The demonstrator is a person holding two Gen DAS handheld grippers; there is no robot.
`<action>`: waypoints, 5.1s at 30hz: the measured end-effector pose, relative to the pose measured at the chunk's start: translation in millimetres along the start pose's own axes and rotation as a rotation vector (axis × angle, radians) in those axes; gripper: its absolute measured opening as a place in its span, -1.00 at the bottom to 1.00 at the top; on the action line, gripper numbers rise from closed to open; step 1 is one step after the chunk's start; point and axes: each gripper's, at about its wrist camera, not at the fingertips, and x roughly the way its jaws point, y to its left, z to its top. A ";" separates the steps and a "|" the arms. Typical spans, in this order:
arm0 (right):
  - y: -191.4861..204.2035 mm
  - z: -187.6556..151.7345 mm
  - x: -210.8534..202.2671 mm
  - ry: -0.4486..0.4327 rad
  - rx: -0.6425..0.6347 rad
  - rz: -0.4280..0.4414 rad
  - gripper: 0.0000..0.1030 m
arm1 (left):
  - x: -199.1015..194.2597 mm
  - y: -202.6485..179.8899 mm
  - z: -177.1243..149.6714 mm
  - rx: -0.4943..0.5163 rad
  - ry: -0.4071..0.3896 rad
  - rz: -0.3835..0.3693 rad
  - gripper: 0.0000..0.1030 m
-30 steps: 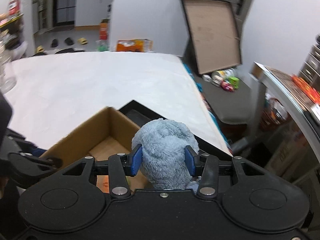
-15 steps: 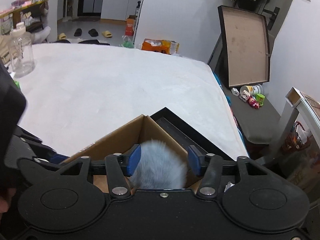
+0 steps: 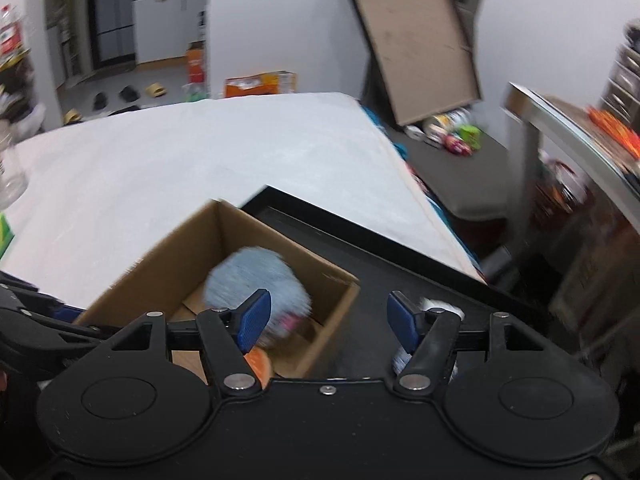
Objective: Organize soft objects
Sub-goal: 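Carry the grey ball with the right tool into the box and release, then move the right tool to the black felt piece and close on it, then carry the black felt piece with the right tool into the box and release, then move the right tool back over the tray toward the blue tissue pack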
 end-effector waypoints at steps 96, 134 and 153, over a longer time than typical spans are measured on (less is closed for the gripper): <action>-2.6 -3.4 -8.2 0.093 0.160 0.089 -0.35 | 3.4 -7.2 -0.7 0.031 -0.059 -0.013 -0.47; 5.5 7.3 -3.0 0.100 0.123 0.120 -0.07 | 9.4 8.7 3.8 0.011 -0.020 -0.049 -0.69; -94.2 -32.0 0.4 0.109 0.210 0.059 0.54 | 9.3 -16.7 14.3 0.081 -0.005 0.074 0.12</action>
